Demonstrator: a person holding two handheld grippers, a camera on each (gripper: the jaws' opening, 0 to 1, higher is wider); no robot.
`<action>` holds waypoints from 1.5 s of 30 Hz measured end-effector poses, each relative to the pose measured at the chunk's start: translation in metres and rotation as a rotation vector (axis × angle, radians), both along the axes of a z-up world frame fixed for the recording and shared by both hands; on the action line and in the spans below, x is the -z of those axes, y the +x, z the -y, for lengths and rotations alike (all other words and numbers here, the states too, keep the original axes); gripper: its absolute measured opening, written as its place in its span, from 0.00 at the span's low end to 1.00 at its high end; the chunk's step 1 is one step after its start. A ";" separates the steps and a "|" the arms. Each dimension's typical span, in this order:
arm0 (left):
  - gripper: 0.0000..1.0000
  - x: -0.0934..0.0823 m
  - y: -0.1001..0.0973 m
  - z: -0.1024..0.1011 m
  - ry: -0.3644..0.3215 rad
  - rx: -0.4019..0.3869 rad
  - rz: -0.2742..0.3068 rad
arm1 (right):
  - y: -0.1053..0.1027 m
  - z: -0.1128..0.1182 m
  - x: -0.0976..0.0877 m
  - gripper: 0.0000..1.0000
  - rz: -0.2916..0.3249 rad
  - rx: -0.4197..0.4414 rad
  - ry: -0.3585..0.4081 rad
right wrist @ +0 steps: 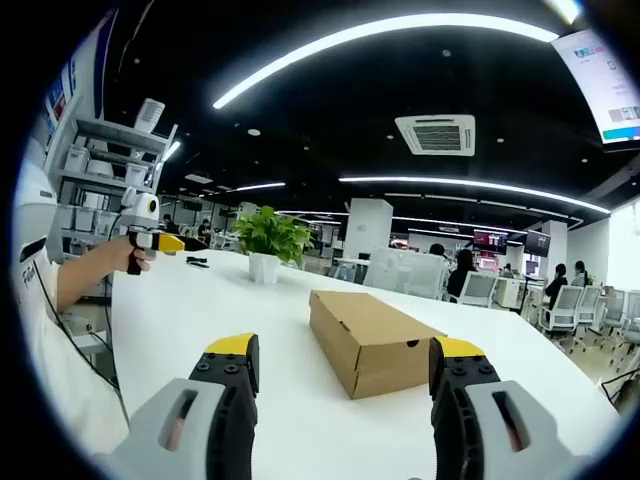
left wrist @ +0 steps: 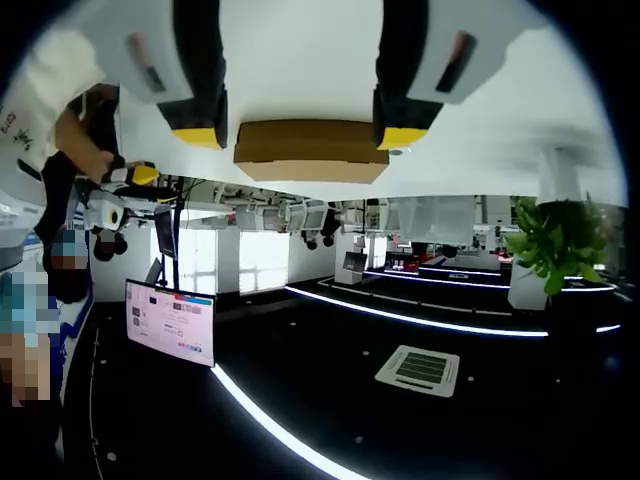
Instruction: Operate the shoe box by opening the lid, removing the specified soft item, and placing it in the target area until the item is outside and the box remains undamaged.
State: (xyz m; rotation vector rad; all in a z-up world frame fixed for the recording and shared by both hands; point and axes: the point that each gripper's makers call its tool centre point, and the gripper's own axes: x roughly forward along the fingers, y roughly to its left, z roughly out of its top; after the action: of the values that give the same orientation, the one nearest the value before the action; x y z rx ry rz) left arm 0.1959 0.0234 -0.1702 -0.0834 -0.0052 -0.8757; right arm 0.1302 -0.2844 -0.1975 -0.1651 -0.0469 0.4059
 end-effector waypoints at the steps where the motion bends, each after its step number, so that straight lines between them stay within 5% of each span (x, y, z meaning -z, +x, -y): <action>1: 0.63 0.000 -0.001 0.001 -0.001 0.009 -0.005 | 0.000 0.000 0.000 0.70 0.000 0.001 -0.001; 17: 0.48 -0.001 0.010 0.005 0.006 0.030 -0.007 | 0.004 -0.005 0.003 0.68 0.002 0.002 -0.035; 27: 0.61 -0.002 0.021 0.011 0.018 0.038 -0.022 | 0.007 -0.002 0.000 0.68 -0.004 0.010 0.007; 34: 0.60 0.004 0.032 0.018 0.069 0.028 -0.017 | 0.008 0.001 -0.004 0.67 0.002 0.016 0.014; 37: 0.52 -0.001 0.033 0.018 0.060 0.021 0.013 | 0.008 0.003 -0.006 0.68 0.006 0.025 0.020; 45: 0.65 0.005 0.042 0.019 0.066 0.041 -0.021 | 0.014 0.005 -0.005 0.74 0.018 0.030 0.033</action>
State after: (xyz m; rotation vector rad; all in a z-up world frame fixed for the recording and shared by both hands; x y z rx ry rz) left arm 0.2383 0.0042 -0.1754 -0.0317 0.0453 -0.9148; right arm 0.1442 -0.2894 -0.1927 -0.1365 -0.0684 0.3740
